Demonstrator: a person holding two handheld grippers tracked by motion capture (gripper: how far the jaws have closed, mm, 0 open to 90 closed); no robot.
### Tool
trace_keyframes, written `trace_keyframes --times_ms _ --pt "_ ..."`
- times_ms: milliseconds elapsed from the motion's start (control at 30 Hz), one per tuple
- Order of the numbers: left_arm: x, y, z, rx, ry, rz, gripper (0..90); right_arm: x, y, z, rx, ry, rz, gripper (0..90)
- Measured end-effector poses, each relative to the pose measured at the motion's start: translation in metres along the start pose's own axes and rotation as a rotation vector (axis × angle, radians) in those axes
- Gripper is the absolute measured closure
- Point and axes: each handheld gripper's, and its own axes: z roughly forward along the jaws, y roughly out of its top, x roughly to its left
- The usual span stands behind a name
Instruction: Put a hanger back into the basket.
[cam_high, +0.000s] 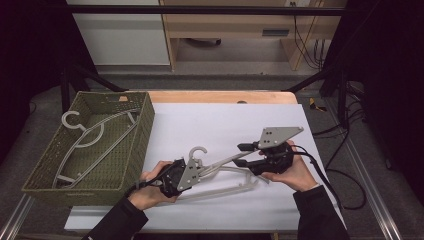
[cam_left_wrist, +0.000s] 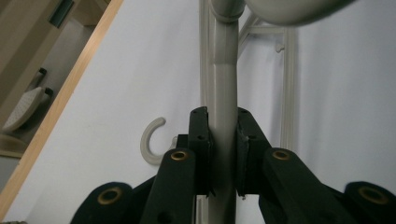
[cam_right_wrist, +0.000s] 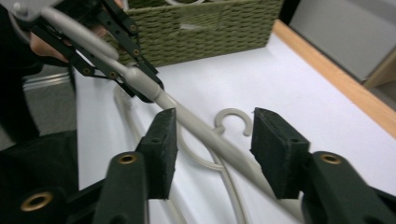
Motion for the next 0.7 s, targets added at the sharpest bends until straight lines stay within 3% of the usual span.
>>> trace_keyframes --times_ms 267,533,700 --pt "0.009 0.002 -0.002 0.001 -0.005 -0.101 79.4 0.004 -0.030 -0.016 -0.047 -0.102 0.053 37.8" --pt "0.019 0.008 -0.015 -0.013 0.006 -0.160 79.4 0.003 -0.062 -0.025 -0.120 -0.188 0.162 24.7" --pt "0.025 0.011 -0.026 -0.028 0.001 -0.175 79.4 0.002 -0.075 -0.026 -0.121 -0.246 0.208 17.4"
